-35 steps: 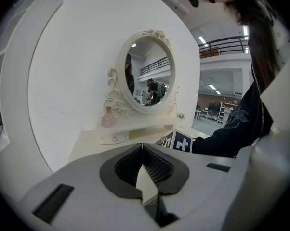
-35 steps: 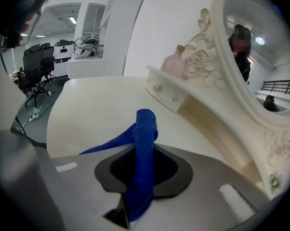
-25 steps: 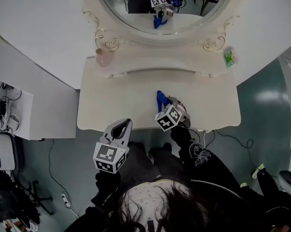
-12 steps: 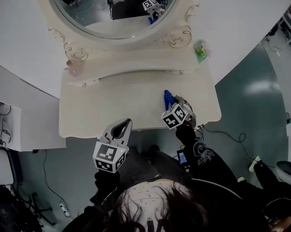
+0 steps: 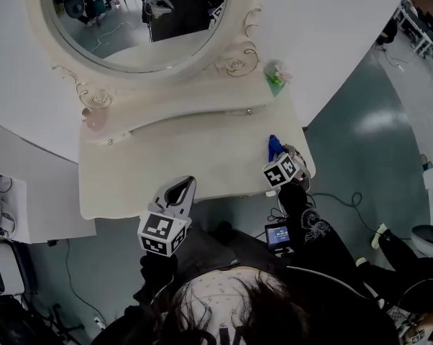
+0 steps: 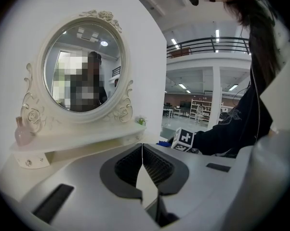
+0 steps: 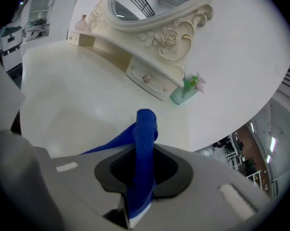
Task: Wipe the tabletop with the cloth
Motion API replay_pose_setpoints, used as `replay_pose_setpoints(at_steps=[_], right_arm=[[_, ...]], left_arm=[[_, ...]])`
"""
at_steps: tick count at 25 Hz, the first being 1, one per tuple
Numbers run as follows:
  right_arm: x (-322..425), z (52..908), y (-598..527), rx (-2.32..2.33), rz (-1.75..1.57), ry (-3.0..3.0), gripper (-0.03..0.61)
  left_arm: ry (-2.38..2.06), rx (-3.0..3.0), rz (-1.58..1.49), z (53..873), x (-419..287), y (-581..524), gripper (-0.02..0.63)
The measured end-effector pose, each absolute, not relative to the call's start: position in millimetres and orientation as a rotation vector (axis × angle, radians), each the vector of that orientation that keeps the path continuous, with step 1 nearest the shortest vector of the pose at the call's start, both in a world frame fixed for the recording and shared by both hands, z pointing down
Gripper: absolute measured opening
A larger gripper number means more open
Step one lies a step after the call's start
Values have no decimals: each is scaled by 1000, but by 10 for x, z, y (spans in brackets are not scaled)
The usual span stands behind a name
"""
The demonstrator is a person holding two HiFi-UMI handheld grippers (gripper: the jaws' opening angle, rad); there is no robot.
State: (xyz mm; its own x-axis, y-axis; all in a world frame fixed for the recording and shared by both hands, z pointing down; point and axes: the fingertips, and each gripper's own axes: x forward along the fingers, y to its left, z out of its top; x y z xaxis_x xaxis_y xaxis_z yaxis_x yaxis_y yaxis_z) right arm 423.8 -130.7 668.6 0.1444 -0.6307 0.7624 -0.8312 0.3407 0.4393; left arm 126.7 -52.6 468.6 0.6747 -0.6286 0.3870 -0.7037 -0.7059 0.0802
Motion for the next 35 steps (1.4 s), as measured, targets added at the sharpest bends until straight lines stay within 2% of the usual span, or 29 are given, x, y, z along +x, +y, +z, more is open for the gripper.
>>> replay_pose_setpoints(at_steps=[12,23,30,35], right_arm=[[5084,6689,-1075,1438,285,-1415,71],[5233,6683,-1055,1472,284,-1373,71],[4925,6559,-1171,1486,245,-1423,72],[4275,6330,-1358,1477,216,-1533,72]], left_arm=[[-1059,2684,484,4668,1403,-572,2],[-1152,2620,494,4744,1122,-457,2],[-1250,2525,506,4834,700,-314,2],[-1290,2490,476,4825,396,-317,2]])
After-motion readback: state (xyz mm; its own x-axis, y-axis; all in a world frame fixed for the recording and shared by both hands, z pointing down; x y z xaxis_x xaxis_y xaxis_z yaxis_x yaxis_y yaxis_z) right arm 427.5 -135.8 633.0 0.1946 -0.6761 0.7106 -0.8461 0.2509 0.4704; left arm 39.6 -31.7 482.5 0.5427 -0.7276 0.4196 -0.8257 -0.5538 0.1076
